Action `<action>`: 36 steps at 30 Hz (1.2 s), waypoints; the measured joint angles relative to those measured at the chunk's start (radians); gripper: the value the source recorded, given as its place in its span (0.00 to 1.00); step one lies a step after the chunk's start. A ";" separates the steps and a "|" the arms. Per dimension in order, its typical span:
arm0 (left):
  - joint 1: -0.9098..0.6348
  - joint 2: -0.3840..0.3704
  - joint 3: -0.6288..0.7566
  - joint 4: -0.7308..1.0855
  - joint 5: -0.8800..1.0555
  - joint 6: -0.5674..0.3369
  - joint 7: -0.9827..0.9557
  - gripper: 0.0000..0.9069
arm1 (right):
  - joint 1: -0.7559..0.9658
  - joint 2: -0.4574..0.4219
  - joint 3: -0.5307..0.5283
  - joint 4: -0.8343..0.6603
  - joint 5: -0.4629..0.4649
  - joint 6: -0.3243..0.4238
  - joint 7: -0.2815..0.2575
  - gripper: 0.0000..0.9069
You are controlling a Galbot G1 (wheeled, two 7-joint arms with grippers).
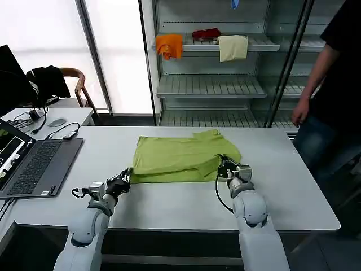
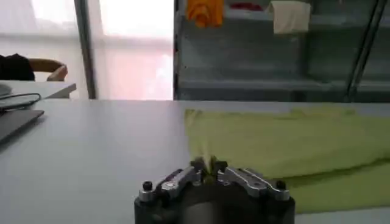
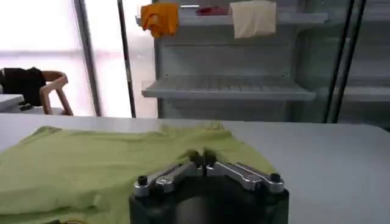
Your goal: Fold and organize the clothes.
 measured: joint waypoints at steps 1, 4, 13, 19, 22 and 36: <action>0.000 0.001 0.001 0.001 0.002 -0.004 0.000 1.00 | 0.006 0.002 -0.001 -0.007 -0.005 0.004 0.003 1.00; 0.002 0.002 0.001 0.001 0.008 -0.013 0.001 1.00 | 0.021 0.009 -0.001 -0.029 -0.014 0.015 0.010 1.00; 0.011 0.009 -0.002 -0.007 0.018 -0.028 0.008 1.00 | 0.062 0.010 0.000 -0.075 -0.026 0.024 0.020 1.00; 0.015 0.011 -0.001 -0.017 0.024 -0.030 0.011 1.00 | 0.068 0.005 0.003 -0.079 -0.030 0.023 0.021 1.00; 0.020 0.010 0.000 -0.022 0.031 -0.028 0.014 1.00 | 0.064 -0.001 0.006 -0.076 -0.029 0.014 0.017 1.00; 0.055 0.016 0.005 -0.046 0.093 0.029 0.026 1.00 | -0.063 -0.052 0.057 0.034 0.002 -0.013 -0.008 1.00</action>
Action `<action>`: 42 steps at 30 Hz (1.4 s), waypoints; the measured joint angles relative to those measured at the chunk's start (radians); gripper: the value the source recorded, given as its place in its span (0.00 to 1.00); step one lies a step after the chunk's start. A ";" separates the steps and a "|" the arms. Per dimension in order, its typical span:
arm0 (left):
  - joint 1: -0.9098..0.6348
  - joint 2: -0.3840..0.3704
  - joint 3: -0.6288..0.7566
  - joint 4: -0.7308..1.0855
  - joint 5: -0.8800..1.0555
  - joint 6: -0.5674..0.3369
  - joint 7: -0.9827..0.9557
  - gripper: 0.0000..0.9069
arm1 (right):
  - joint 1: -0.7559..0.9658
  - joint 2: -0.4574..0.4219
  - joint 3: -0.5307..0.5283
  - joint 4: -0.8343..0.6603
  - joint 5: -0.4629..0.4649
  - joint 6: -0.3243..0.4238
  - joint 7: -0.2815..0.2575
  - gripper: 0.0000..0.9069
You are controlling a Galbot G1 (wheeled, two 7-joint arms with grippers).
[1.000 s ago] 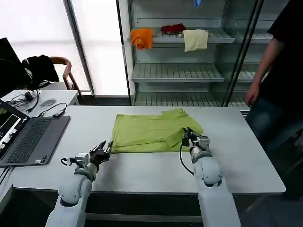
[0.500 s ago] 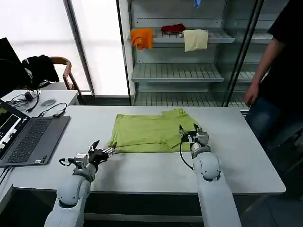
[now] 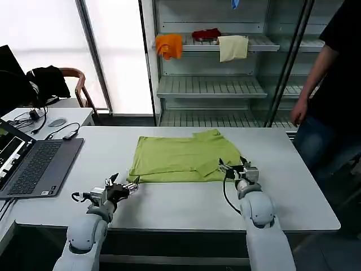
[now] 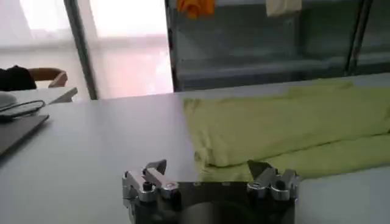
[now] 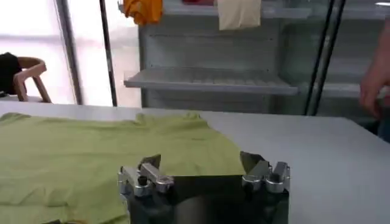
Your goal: Fold and organize the clothes.
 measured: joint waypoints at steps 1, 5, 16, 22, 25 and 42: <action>0.000 -0.001 0.000 0.000 0.001 0.003 0.000 1.00 | -0.012 -0.003 0.004 0.009 0.002 -0.001 0.000 1.00; 0.000 -0.002 0.001 -0.003 0.007 0.014 -0.001 1.00 | -0.052 -0.011 0.018 0.040 0.008 -0.004 0.002 1.00; -0.011 -0.010 0.013 0.010 0.020 0.028 -0.003 0.72 | -0.110 -0.025 0.047 0.063 0.013 -0.007 0.005 0.53; -0.007 -0.011 0.013 0.019 0.025 0.030 -0.003 0.08 | -0.125 -0.034 0.052 0.056 0.013 -0.008 0.002 0.00; -0.005 -0.011 0.014 0.021 0.032 0.030 0.004 0.01 | -0.130 -0.033 0.050 0.051 0.010 -0.008 -0.003 0.00; -0.008 -0.012 0.020 0.019 0.057 0.027 0.013 0.00 | -0.142 -0.031 0.041 0.062 0.013 -0.009 -0.010 0.00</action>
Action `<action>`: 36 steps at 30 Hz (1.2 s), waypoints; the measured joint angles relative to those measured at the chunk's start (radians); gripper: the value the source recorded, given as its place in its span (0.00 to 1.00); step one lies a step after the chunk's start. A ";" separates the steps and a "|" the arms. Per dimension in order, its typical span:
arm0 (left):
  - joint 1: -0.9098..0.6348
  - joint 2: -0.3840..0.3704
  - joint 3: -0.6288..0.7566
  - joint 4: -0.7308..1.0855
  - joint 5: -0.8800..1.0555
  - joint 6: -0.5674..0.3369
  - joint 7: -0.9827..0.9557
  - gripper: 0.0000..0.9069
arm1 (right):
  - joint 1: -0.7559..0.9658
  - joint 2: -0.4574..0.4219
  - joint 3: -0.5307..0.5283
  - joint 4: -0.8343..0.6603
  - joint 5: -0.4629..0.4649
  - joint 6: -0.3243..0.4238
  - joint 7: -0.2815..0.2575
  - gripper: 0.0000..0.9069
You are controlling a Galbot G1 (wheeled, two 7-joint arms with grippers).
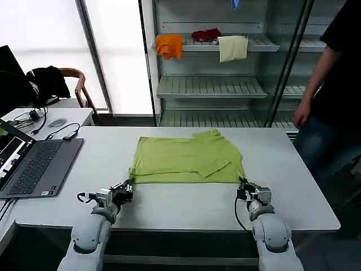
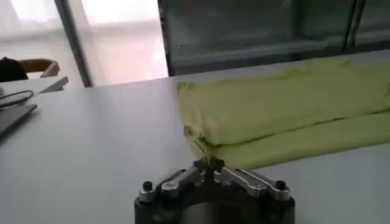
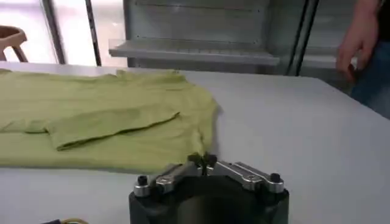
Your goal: Fold and organize the clothes.
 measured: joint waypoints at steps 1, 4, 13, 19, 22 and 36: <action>-0.001 0.000 0.001 0.000 0.003 -0.001 -0.002 0.00 | -0.002 0.000 -0.001 0.003 0.002 0.000 -0.001 0.00; 0.002 0.001 0.002 -0.005 0.010 -0.007 -0.008 0.00 | -0.008 -0.002 -0.005 0.011 0.007 -0.001 -0.001 0.00; 0.051 0.025 -0.020 -0.065 -0.013 0.002 -0.015 0.00 | -0.060 -0.012 -0.024 0.083 0.043 -0.005 0.009 0.00; 0.141 0.054 -0.061 -0.157 -0.072 0.005 -0.010 0.00 | -0.148 -0.009 -0.047 0.188 0.046 -0.005 0.018 0.00; 0.202 0.068 -0.089 -0.209 -0.104 0.006 -0.012 0.00 | -0.201 -0.012 -0.057 0.239 0.044 -0.005 0.022 0.00; 0.448 0.070 -0.209 -0.392 -0.195 0.008 -0.027 0.00 | -0.419 -0.035 -0.096 0.415 -0.014 -0.005 0.024 0.00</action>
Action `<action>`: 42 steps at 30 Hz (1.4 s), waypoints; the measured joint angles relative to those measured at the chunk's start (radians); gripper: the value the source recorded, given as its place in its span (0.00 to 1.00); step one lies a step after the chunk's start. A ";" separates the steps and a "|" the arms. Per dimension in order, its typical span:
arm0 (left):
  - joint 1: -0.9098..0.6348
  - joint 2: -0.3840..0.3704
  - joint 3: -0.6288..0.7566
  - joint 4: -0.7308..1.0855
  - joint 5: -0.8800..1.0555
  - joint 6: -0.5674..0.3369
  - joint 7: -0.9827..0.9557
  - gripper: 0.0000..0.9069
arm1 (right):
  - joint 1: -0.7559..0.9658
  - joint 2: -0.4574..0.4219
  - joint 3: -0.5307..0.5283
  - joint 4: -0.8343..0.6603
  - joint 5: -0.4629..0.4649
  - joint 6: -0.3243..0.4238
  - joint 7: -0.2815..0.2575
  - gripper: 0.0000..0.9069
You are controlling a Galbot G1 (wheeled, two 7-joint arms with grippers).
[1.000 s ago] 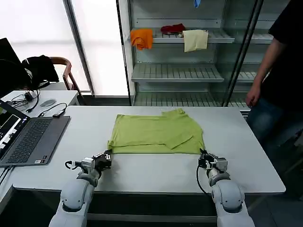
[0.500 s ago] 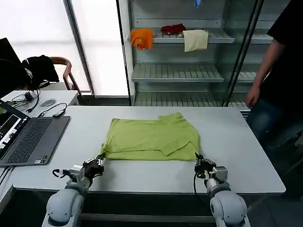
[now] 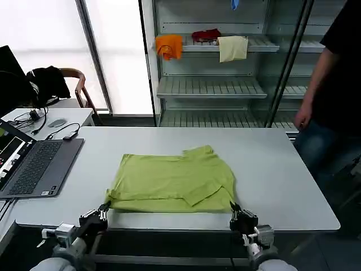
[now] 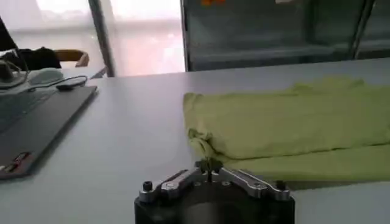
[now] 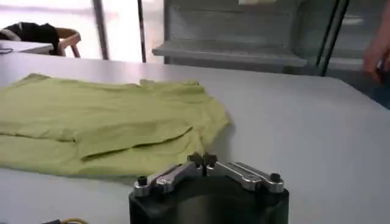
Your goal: Fold and organize the clothes.
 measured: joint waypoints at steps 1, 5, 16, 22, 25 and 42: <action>0.012 0.000 -0.006 -0.007 -0.004 0.000 0.000 0.01 | -0.012 -0.001 -0.001 0.006 -0.004 0.000 0.000 0.00; 0.055 -0.009 -0.015 -0.028 -0.011 0.000 -0.004 1.00 | -0.041 0.002 -0.004 0.018 -0.015 0.001 0.005 1.00; 0.082 -0.023 -0.014 -0.046 0.000 0.000 -0.033 1.00 | -0.064 0.021 -0.007 0.042 -0.024 0.010 0.017 1.00; 0.058 -0.013 -0.014 -0.036 0.018 0.000 -0.037 1.00 | -0.037 0.035 -0.008 0.061 -0.023 0.010 0.019 1.00; 0.034 -0.007 -0.013 -0.021 0.020 0.000 -0.035 1.00 | -0.009 0.041 -0.015 0.062 -0.026 0.008 0.016 1.00; -0.238 0.043 0.034 0.103 -0.056 0.002 -0.032 1.00 | 0.257 0.074 -0.093 -0.064 -0.036 -0.001 0.010 1.00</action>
